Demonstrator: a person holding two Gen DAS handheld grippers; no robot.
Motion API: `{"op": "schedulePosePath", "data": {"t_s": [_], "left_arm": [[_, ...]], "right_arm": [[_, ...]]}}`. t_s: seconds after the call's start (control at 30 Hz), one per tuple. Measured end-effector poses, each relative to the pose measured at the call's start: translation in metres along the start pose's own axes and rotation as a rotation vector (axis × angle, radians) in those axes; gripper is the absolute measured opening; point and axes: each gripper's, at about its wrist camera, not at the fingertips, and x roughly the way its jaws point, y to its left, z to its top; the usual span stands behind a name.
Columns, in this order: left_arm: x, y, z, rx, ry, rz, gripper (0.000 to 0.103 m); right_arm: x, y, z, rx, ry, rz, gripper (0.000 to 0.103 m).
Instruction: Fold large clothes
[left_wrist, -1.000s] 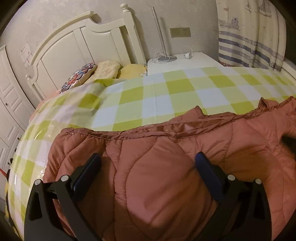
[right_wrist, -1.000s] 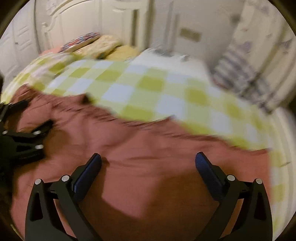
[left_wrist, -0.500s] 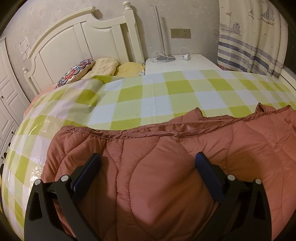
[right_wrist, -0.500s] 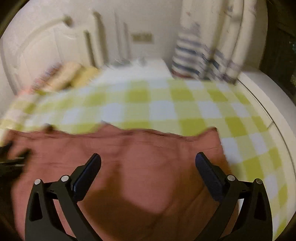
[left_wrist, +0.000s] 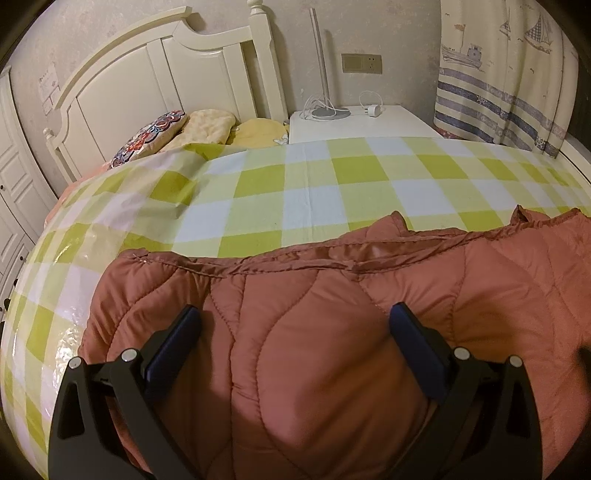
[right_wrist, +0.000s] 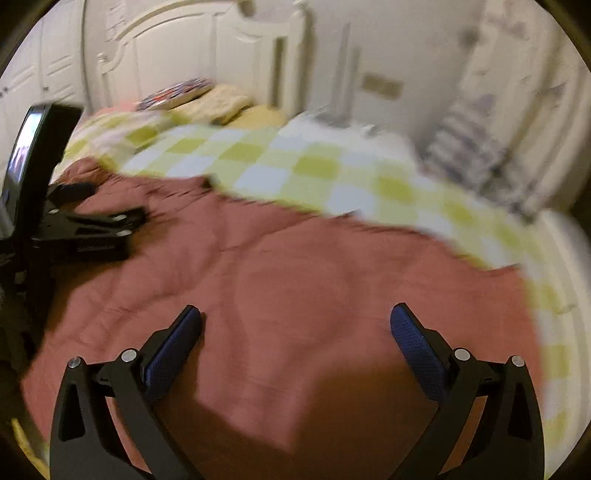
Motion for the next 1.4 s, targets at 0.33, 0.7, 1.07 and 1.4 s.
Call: {"op": "schedulePosePath", "data": {"t_s": [0.33, 0.7, 1.07, 1.4], "left_arm": [[0.002, 0.0, -0.001, -0.006, -0.001, 0.002, 0.101], [0.006, 0.004, 0.003, -0.021, 0.059, -0.013, 0.101], [-0.058, -0.084, -0.044, 0.137, -0.041, -0.133, 0.101], [-0.049, 0.04, -0.021, -0.172, -0.009, -0.132, 0.101]], "right_arm": [[0.016, -0.094, -0.037, 0.332, 0.043, 0.034, 0.099], [0.02, -0.087, -0.037, 0.308, 0.044, 0.024, 0.099], [0.02, -0.089, -0.037, 0.309, 0.04, 0.027, 0.099], [0.021, -0.087, -0.036, 0.304, 0.046, 0.018, 0.099]]}}
